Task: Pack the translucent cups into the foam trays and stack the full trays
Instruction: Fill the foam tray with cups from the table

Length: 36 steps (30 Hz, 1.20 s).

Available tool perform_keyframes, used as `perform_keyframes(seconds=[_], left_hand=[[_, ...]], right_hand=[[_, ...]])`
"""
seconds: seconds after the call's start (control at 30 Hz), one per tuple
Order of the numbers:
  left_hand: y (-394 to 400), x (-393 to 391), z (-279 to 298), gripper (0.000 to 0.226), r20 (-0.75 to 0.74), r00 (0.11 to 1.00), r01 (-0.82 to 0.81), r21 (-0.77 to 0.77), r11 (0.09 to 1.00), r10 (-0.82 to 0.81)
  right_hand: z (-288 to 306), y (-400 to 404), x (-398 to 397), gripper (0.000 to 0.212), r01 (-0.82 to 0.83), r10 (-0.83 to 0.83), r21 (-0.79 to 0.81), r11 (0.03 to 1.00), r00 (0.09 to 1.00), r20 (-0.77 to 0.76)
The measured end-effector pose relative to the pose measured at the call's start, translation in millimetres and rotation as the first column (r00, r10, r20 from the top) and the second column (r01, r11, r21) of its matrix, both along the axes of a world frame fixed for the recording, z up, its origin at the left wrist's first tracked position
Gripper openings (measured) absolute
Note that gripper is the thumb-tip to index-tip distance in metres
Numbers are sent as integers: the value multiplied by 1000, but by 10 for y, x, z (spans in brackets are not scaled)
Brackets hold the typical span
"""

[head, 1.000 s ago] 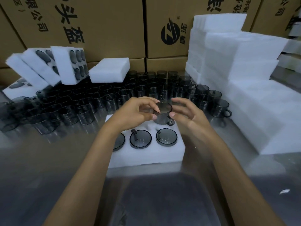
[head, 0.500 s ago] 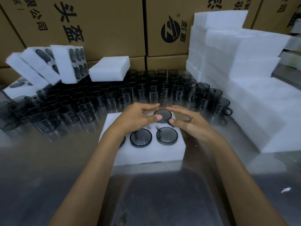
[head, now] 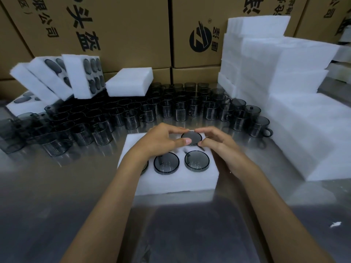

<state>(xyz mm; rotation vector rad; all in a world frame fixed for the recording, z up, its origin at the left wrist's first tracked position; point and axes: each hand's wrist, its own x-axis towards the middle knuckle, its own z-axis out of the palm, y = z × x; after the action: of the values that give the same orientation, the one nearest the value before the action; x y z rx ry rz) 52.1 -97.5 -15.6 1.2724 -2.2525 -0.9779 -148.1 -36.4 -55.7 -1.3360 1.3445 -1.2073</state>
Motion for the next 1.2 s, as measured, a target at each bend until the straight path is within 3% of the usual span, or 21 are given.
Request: perform_keyframes(seconds=[0.07, 0.17, 0.27, 0.4, 0.57, 0.73, 0.93, 1.03, 1.2], left_hand=[[-12, 11, 4, 30, -61, 998, -10, 4, 1000, 10], [-181, -27, 47, 23, -147, 978, -160, -89, 983, 146], [-541, -176, 175, 28, -26, 973, -231, -130, 964, 230], [-927, -447, 199, 36, 157, 959, -213, -150, 966, 236], [-1074, -658, 114, 11, 182, 949, -226, -182, 957, 259], [-1035, -668, 33, 33, 168, 940, -283, -95, 954, 295], [-889, -571, 39, 50, 180, 934, -286, -141, 948, 308], [-811, -481, 52, 47, 129, 945, -283, -144, 948, 302], [-607, -291, 170, 24, -89, 966, -258, -220, 941, 244]], right_hand=[[-56, -33, -22, 37, 4, -4, -6, 1000, 999, 44], [-117, -127, -71, 28, 149, -143, -24, 989, 976, 166], [-153, -240, -79, 16, 274, -261, -39, 961, 944, 203], [-207, -279, -32, 11, 270, -261, -52, 961, 955, 138], [-200, -300, -67, 10, 287, -278, -31, 957, 946, 167], [-205, -306, -74, 10, 274, -267, -18, 961, 947, 177], [-176, -275, -60, 11, 267, -258, -22, 963, 948, 186], [-162, -260, -46, 10, 263, -257, -12, 965, 950, 180], [-130, -235, -17, 10, 272, -270, 7, 962, 951, 153]])
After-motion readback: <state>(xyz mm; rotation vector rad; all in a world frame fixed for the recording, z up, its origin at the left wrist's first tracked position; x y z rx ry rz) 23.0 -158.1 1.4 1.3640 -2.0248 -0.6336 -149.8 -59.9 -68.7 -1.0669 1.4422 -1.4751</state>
